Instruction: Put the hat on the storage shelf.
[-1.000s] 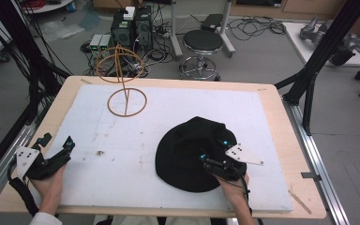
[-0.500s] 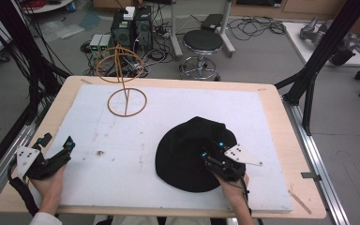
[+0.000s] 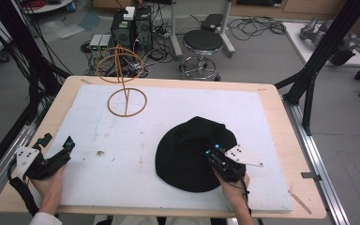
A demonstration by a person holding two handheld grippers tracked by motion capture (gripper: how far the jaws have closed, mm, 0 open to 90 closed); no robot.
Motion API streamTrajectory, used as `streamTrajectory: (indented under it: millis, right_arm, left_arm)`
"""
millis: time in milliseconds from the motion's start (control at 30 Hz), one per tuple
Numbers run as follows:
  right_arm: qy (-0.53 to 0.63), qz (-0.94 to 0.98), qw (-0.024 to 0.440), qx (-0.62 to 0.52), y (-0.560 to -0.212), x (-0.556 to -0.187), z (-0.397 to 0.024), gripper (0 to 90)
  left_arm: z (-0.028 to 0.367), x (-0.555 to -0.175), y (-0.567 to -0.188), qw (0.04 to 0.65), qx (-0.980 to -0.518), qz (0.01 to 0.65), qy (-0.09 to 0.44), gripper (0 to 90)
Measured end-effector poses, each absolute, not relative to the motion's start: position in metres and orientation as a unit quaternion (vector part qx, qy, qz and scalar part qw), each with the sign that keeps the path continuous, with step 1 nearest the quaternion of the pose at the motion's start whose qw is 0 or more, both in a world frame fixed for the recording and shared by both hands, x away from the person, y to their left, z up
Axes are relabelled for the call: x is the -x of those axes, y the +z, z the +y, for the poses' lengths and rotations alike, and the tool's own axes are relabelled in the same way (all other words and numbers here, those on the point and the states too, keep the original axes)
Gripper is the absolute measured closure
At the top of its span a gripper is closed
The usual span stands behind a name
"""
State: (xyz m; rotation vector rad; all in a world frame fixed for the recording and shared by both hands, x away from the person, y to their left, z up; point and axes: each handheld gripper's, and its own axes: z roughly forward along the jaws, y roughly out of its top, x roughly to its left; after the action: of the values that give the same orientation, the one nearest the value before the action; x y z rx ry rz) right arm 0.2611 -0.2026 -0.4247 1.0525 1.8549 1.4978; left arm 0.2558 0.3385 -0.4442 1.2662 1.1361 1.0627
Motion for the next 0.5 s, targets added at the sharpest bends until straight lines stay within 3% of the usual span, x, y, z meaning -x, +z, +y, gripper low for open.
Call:
streamTrajectory:
  millis: [200, 500]
  right_arm:
    - [0.543, 0.692, 0.286, -0.381, -0.4248, -0.2593, -0.1990, 84.1]
    - [0.549, 0.691, 0.270, -0.385, -0.4242, -0.2606, -0.2017, 86.0]
  left_arm:
    - [0.3381, -0.2561, -0.4445, 0.538, -0.534, 0.476, 0.446, 25.2]
    - [0.3379, -0.2564, -0.4446, 0.538, -0.534, 0.476, 0.445, 25.2]
